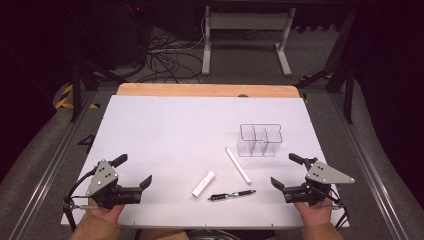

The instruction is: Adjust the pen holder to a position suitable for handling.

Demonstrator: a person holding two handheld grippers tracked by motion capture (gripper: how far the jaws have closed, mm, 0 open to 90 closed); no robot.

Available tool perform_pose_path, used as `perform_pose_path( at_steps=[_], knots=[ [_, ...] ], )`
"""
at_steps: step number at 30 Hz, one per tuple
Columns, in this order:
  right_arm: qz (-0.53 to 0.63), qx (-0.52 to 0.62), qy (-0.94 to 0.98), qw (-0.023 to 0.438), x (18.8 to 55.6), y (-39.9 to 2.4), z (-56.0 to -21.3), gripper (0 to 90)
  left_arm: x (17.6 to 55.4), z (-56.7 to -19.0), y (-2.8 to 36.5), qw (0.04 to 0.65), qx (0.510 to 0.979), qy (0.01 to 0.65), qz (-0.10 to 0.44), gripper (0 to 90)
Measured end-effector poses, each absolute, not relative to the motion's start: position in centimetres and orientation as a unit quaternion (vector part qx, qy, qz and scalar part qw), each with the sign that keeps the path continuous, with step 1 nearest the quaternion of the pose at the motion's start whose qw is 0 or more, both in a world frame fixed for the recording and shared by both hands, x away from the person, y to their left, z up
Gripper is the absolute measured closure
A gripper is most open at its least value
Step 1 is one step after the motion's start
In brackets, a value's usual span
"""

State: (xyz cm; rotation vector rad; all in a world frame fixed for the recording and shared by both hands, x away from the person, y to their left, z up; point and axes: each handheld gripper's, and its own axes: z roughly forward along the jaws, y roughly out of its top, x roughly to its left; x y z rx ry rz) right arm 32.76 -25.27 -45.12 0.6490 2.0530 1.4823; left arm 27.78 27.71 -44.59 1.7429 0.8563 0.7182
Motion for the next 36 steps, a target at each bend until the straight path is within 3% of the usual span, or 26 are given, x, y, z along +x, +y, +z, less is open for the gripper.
perform_pose_path(
  at_steps=[21, 26, 36],
  knots=[
    [0.546, 0.231, 0.763, 0.256, 32.7, -24.8, -45.2, 4.6, 27.7, -43.9, 26.9, 0.51, 0.733, 0.347, 0.287, 0.7],
    [0.548, 0.231, 0.762, 0.256, 32.6, -24.8, -45.2, 5.3, 27.9, -43.4, 26.4, 0.514, 0.74, 0.345, 0.264, 1.9],
    [0.547, 0.23, 0.764, 0.254, 32.7, -24.8, -45.3, 5.9, 29.1, -41.9, 23.0, 0.496, 0.785, 0.293, 0.227, 3.1]
  ],
)
